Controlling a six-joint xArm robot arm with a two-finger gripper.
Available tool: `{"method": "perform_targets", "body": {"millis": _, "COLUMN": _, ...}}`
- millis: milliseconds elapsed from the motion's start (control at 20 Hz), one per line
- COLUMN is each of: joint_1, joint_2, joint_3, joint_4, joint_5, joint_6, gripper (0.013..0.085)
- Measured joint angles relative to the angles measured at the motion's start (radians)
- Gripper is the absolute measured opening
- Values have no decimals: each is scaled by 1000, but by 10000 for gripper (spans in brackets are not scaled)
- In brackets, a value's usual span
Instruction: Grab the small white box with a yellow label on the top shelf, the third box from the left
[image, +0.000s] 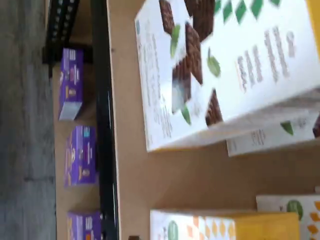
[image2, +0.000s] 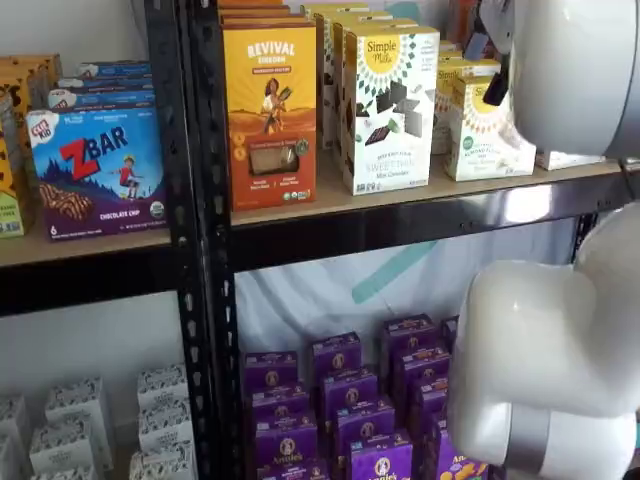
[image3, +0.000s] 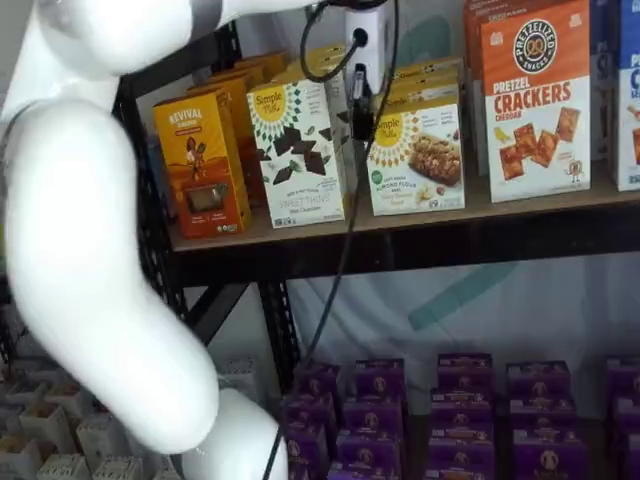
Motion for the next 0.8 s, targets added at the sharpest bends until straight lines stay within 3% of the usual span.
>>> {"method": "perform_targets", "body": {"millis": 400, "joint_1": 45, "joint_2": 121, "joint_3": -90, "joint_4": -92, "joint_5": 3, "joint_6": 22, "gripper": 850}}
{"method": "perform_targets", "body": {"millis": 800, "joint_1": 77, "joint_2": 181, "joint_3": -140, "joint_4": -134, "joint_5": 47, "joint_6": 53, "gripper": 850}}
